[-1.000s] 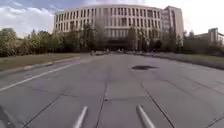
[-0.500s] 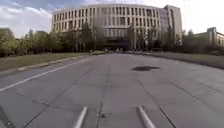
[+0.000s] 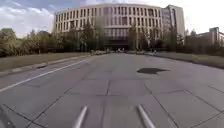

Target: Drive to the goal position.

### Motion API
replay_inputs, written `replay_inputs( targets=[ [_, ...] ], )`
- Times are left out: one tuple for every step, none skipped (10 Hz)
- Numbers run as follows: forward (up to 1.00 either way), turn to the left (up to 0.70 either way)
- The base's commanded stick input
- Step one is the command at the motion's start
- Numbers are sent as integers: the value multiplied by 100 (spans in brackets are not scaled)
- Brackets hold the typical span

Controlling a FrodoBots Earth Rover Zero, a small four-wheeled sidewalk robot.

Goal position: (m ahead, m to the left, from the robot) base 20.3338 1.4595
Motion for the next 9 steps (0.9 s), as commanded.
replay_inputs(
  targets=[
    [70, 0],
    [70, 0],
    [70, 0],
    [70, -1],
    [70, -9],
    [70, -14],
    [70, -14],
    [70, -14],
    [70, -13]
  ],
)
